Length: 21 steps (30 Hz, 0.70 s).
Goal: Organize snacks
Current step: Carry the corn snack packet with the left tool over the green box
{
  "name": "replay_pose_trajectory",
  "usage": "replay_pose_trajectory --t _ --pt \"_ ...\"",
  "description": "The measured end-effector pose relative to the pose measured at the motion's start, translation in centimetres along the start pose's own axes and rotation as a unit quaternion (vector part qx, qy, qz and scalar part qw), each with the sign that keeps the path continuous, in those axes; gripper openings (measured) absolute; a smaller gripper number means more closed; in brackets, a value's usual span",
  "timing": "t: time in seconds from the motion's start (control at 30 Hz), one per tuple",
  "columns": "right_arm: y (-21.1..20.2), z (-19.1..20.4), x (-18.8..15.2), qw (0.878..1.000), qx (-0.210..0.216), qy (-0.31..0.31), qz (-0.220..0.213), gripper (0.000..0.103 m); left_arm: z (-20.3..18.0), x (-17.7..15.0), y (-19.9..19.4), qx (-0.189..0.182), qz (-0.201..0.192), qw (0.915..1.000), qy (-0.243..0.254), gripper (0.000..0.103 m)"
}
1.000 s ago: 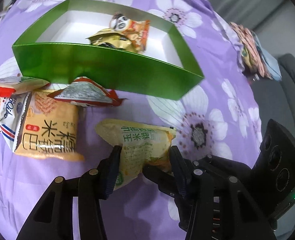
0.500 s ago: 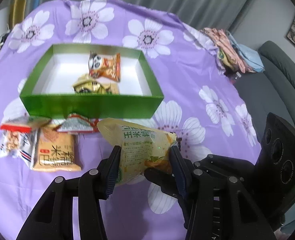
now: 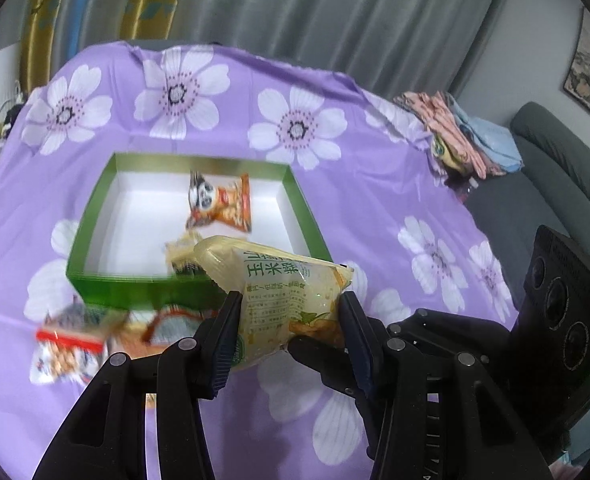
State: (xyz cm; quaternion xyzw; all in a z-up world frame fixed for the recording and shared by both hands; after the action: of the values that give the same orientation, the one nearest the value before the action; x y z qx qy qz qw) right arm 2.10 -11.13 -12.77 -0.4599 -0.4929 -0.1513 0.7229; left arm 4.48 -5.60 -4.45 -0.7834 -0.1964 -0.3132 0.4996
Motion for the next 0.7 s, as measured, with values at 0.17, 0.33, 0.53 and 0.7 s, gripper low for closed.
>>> replay_pose_trajectory --t 0.17,0.33,0.53,0.7 --pt "1.4 -0.5 3.3 1.000 -0.008 -0.018 -0.015 0.017 1.6 3.4 0.2 -0.008 -0.018 0.9998 0.006 0.049" --pt "3.7 -1.6 5.4 1.000 -0.005 -0.012 -0.015 0.017 3.8 5.8 1.6 -0.025 -0.013 0.9996 -0.011 0.049" --pt "7.7 -2.9 5.8 1.000 -0.002 0.007 0.016 0.017 6.9 6.7 4.8 -0.029 0.018 0.9986 -0.040 0.049" --pt "10.7 -4.1 4.8 0.998 -0.002 0.031 0.047 0.017 8.7 6.0 7.7 -0.021 0.048 0.9970 -0.056 0.049"
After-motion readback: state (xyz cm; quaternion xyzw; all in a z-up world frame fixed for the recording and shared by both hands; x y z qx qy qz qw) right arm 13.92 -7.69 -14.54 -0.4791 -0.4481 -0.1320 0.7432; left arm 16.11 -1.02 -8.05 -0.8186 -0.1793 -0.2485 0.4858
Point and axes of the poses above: each gripper's, at about its wrist camera, not at the fingertips, and y roughly the way its jaws point, z to its left, x to its top, the point moved 5 cm from there along y, roughly the way its jaws point, and after that the axes turned 4 degrees about y, right-handed, at the moved point
